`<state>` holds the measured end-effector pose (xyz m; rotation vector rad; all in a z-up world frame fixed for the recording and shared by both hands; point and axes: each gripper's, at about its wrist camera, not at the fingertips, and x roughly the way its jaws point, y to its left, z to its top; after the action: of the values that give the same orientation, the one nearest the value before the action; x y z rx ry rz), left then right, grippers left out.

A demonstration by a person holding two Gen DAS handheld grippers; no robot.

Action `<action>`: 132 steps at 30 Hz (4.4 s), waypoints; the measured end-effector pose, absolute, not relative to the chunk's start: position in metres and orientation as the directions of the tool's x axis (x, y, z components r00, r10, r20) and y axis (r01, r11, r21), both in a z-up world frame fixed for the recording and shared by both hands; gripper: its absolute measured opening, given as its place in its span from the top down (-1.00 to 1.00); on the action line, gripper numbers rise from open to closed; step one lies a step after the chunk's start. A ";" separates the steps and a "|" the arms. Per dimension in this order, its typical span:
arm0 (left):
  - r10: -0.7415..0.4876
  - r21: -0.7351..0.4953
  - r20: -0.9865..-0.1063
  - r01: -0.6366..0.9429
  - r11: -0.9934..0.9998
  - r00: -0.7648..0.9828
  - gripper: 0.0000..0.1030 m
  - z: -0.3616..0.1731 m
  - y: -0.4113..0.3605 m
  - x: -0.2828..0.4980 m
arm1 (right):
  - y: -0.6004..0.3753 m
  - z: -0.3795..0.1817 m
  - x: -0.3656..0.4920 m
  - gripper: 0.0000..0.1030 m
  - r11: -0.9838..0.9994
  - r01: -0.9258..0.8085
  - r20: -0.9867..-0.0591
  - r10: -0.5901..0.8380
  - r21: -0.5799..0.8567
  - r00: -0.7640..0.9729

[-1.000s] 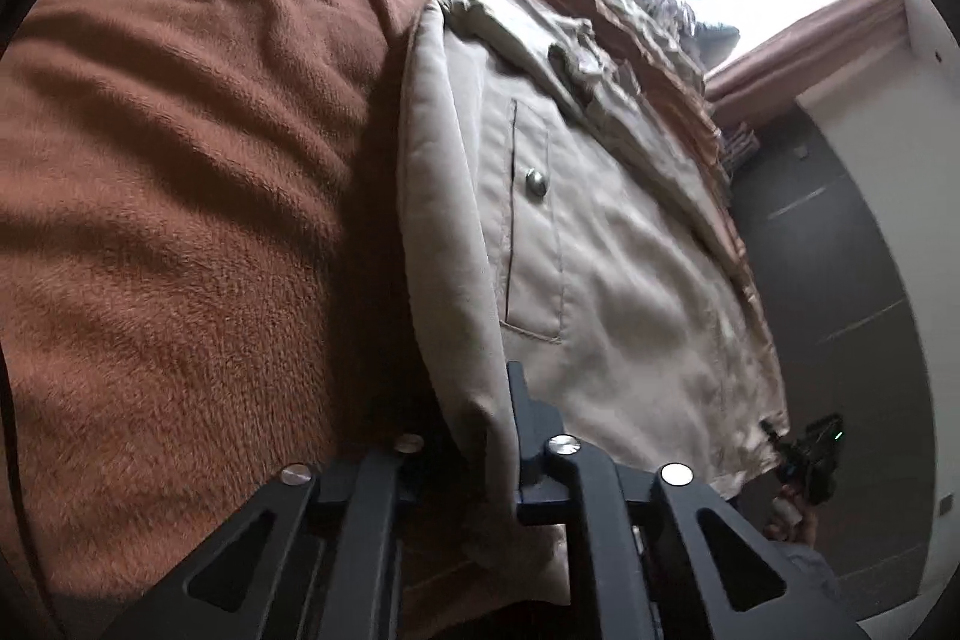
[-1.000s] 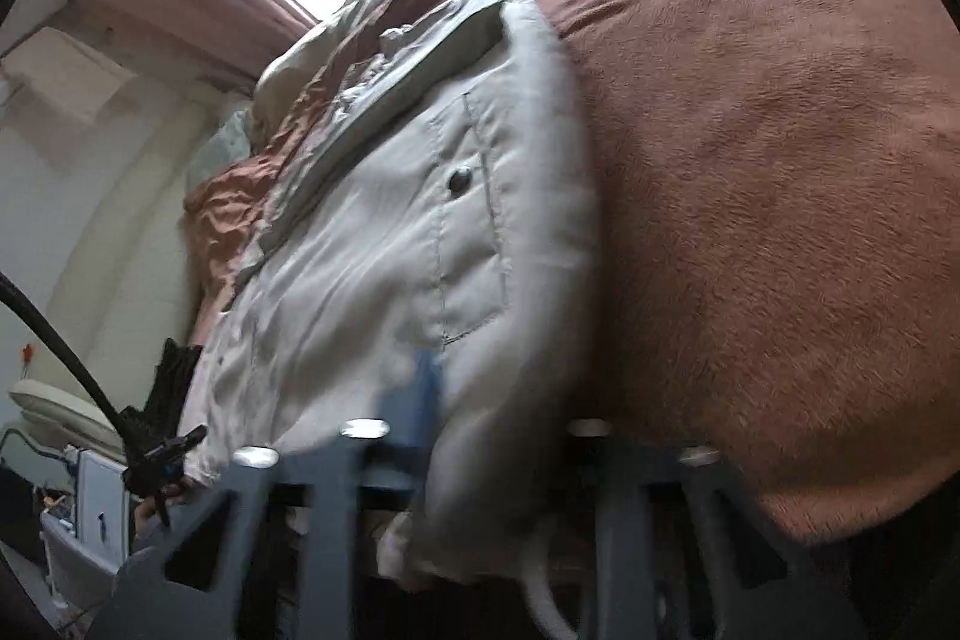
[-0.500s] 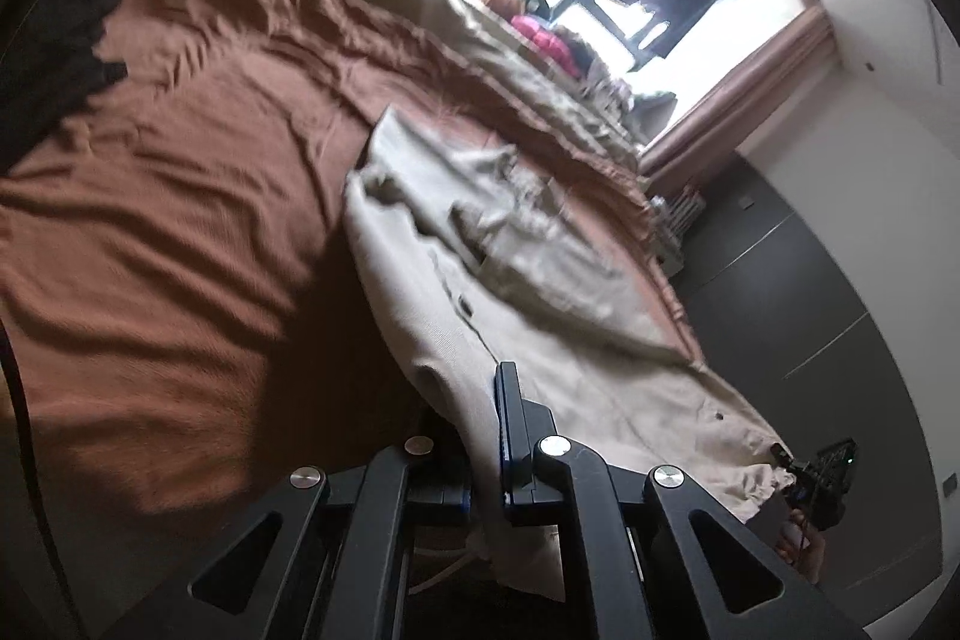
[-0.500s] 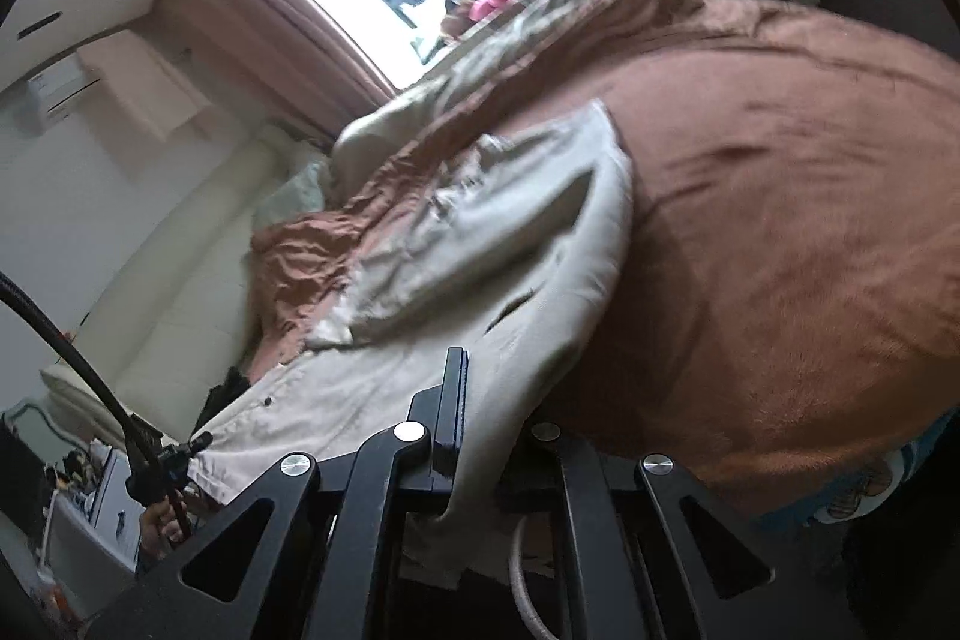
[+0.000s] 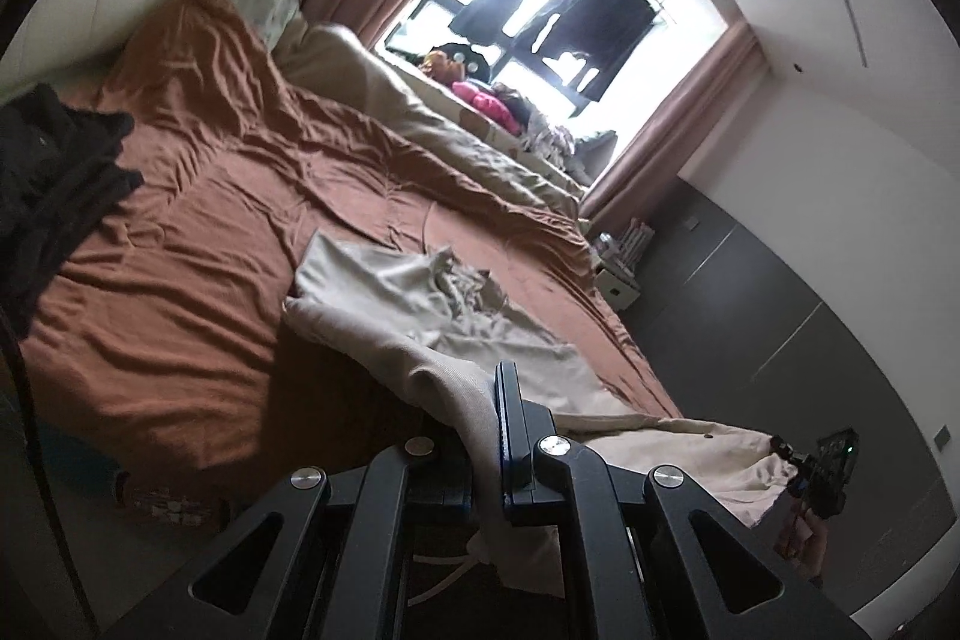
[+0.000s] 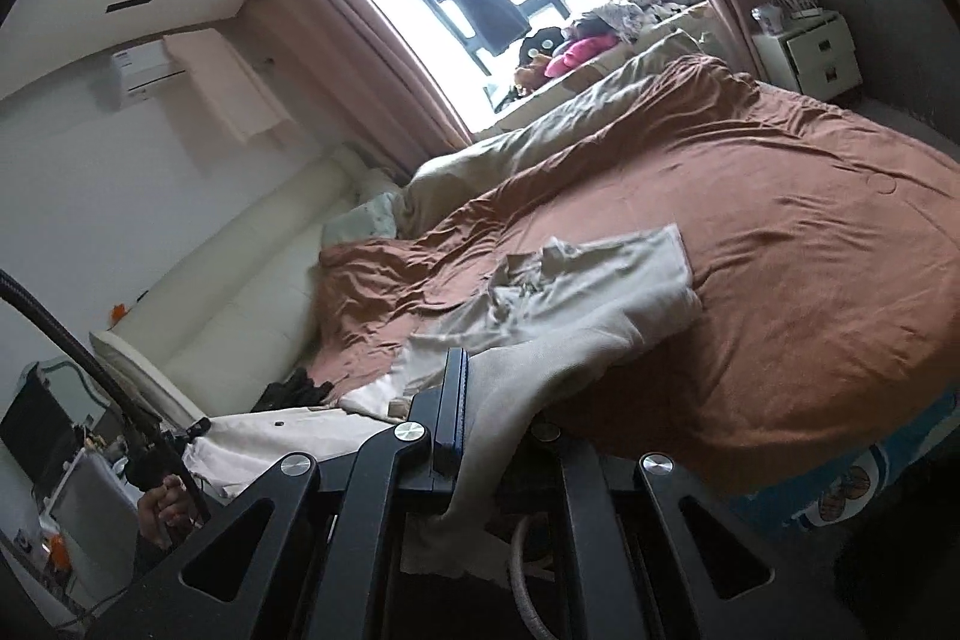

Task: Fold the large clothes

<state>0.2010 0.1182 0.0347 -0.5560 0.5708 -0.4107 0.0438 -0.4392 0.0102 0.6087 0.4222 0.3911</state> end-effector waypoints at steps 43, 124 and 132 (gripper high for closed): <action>-0.394 -0.512 -0.533 0.085 0.854 0.749 0.88 -0.024 0.107 0.451 | -0.413 -0.019 0.326 0.95 0.829 -0.016 -0.429 0.306 0.559 0.850; -0.101 -0.039 -0.881 0.142 0.989 0.463 0.97 -0.198 -0.009 0.619 | -0.213 -0.120 0.601 1.00 0.967 -0.020 -0.823 0.225 0.252 0.522; -0.159 -0.131 -0.883 0.094 0.987 0.441 0.74 -0.179 0.006 0.619 | -0.221 -0.089 0.579 0.97 0.958 0.016 -0.822 0.237 0.286 0.518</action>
<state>0.6188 0.0064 -0.1794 -0.0659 1.1030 -0.1569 0.5795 -0.2215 -0.0887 0.2726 1.0215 0.1345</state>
